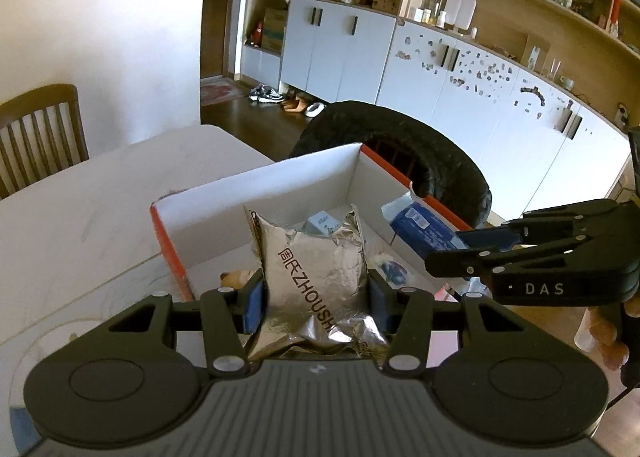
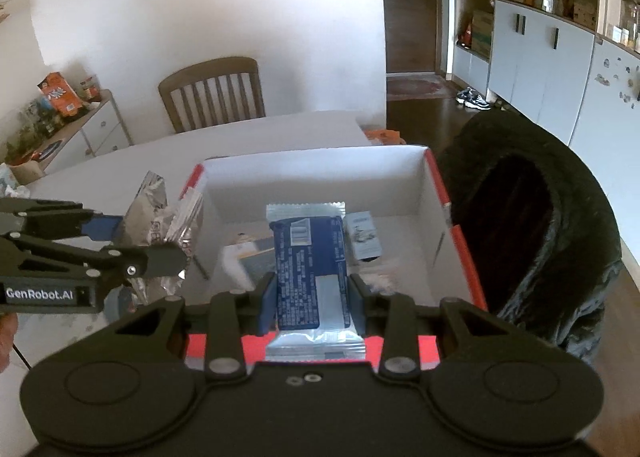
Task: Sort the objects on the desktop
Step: 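Carry the foil packet and blue bar into the red shoebox with both tools, then open both grippers to release the foil packet and blue bar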
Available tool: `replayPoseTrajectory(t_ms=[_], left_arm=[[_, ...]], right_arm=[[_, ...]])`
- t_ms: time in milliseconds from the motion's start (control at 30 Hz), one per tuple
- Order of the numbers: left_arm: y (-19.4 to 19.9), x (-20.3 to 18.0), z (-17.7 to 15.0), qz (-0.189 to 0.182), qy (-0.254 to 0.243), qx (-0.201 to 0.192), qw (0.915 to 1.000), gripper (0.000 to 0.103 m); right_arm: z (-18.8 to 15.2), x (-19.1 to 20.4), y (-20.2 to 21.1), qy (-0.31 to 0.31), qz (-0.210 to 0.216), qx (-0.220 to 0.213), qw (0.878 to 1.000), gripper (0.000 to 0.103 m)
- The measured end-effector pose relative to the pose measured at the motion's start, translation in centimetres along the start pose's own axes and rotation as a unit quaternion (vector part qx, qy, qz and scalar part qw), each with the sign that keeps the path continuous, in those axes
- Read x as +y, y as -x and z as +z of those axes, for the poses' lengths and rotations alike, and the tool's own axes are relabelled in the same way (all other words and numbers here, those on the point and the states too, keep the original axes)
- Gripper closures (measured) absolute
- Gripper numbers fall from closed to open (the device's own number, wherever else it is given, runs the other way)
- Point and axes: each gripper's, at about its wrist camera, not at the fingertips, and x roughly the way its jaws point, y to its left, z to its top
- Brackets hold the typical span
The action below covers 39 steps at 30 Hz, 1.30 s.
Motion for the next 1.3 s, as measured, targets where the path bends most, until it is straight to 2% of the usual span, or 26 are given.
replayPoseTrajectory(t_ms=[267, 667, 1167, 1300], left_arm=[[-3.4, 0.0, 1.5, 0.014, 0.001, 0.017, 0.9998, 0.053], [-8.3, 1.2, 2.3, 0.043, 0.0, 0.062, 0.9971, 0.053], [-11.5, 2.5, 2.1, 0.026, 0.016, 0.117, 0.9926, 0.052], [-11.7, 2.5, 2.4, 0.024, 0.013, 0.112, 0.9934, 0.048]], right_arm=[[1.1, -2.1, -2.3, 0.007, -0.007, 0.016, 1.0, 0.067], [2.4, -2.5, -7.3, 0.047, -0.031, 0.045, 0.997, 0.067], [2.3, -2.8, -11.2, 0.056, -0.028, 0.093, 0.994, 0.067], [2.3, -3.0, -11.5, 0.053, -0.029, 0.095, 0.994, 0.066]])
